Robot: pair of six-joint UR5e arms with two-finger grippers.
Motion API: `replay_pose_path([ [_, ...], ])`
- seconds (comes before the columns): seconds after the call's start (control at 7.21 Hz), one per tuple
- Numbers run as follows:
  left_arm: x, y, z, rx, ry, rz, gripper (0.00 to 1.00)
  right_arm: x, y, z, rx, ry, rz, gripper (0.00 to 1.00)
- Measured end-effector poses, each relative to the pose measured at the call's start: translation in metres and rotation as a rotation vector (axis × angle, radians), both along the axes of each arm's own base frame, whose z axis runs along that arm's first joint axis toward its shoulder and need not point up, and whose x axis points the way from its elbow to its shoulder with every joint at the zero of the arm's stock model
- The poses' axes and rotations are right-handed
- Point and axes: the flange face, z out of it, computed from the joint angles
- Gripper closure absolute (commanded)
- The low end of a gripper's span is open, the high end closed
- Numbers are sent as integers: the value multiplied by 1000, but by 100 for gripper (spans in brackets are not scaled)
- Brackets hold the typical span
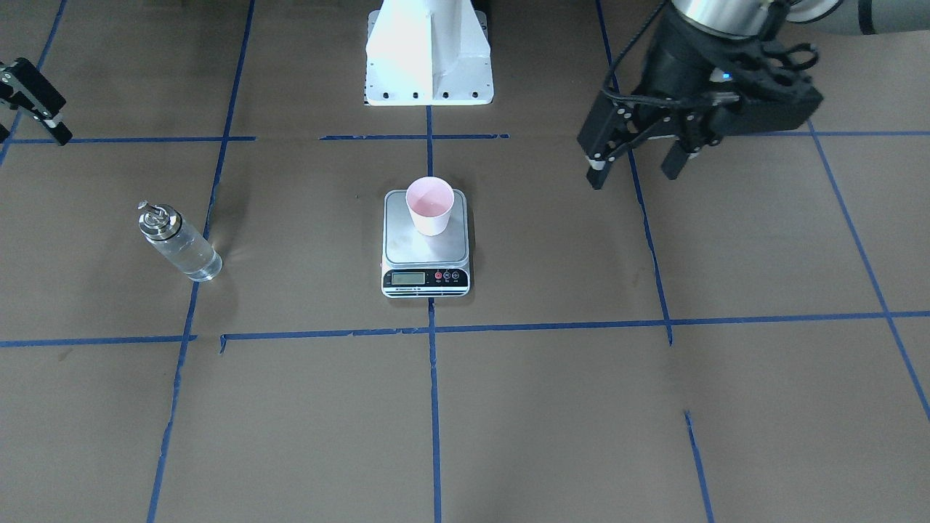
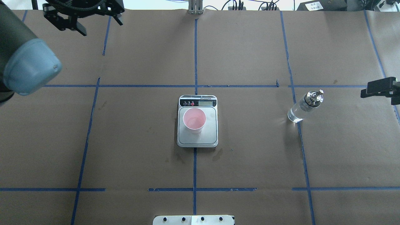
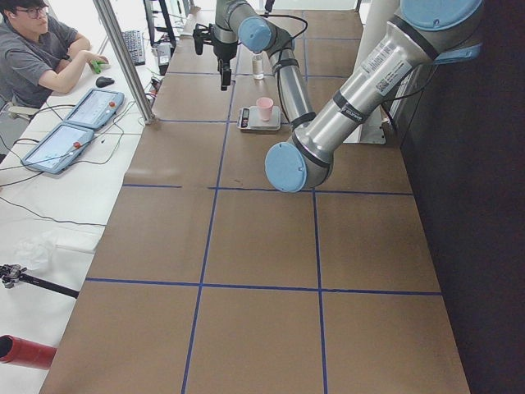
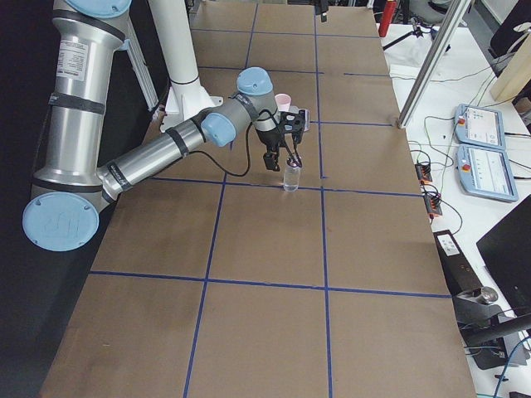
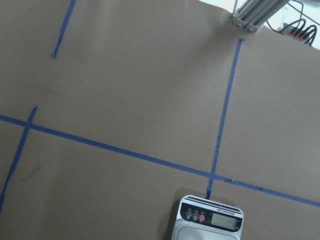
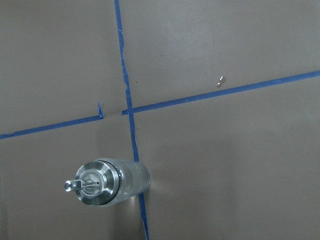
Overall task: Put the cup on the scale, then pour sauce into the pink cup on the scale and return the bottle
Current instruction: 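Retract the left arm while the right gripper reaches to the glass bottle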
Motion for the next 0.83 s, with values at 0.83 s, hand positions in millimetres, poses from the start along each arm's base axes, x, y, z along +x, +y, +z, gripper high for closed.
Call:
replay_pose_path([
  [0.83,-132,-17,162,237,-271,260,0,-139,69,14,282,111,129,0],
])
